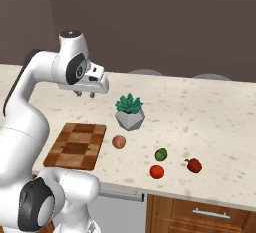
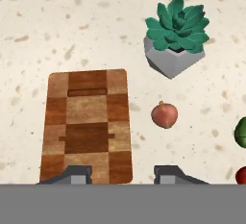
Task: Place the avocado, onion, tomato, and bell pepper on the cutting board.
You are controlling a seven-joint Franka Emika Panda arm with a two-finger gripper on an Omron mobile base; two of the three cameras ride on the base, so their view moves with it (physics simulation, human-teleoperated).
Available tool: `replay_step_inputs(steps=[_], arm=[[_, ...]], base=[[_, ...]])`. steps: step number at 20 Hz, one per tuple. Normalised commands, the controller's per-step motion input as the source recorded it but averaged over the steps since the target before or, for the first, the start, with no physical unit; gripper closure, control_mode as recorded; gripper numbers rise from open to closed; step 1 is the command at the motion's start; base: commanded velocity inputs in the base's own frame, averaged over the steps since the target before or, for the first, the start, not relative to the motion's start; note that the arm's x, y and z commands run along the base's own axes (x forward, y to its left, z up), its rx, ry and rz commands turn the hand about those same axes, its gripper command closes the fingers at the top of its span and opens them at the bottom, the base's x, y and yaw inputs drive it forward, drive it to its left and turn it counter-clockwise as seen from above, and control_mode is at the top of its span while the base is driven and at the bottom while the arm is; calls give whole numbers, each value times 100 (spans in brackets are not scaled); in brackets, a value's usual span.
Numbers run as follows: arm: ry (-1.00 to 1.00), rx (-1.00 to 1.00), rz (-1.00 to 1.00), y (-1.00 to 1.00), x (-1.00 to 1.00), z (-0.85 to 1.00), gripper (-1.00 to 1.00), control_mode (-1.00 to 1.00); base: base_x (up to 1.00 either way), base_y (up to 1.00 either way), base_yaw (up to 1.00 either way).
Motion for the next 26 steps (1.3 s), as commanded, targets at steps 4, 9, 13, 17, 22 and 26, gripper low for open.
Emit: replay_step_inputs(steps=[4, 9, 13, 17, 22, 26], arm=[[-1, 0, 0, 0, -3, 0, -100, -100], [0, 0, 0, -12, -12, -9, -100, -100], [0, 0, 0, -36, -20, -11, -100, -100], [2, 0, 0, -42, -18, -18, -100, -100], [7, -8, 0, -9, 0, -39, -100, -100], [8, -10, 0, -2, 0, -47, -100, -100]], base=[[0, 0, 0], [0, 0, 0], [0, 0, 0], [0, 0, 0], [0, 0, 0], [0, 0, 0]])
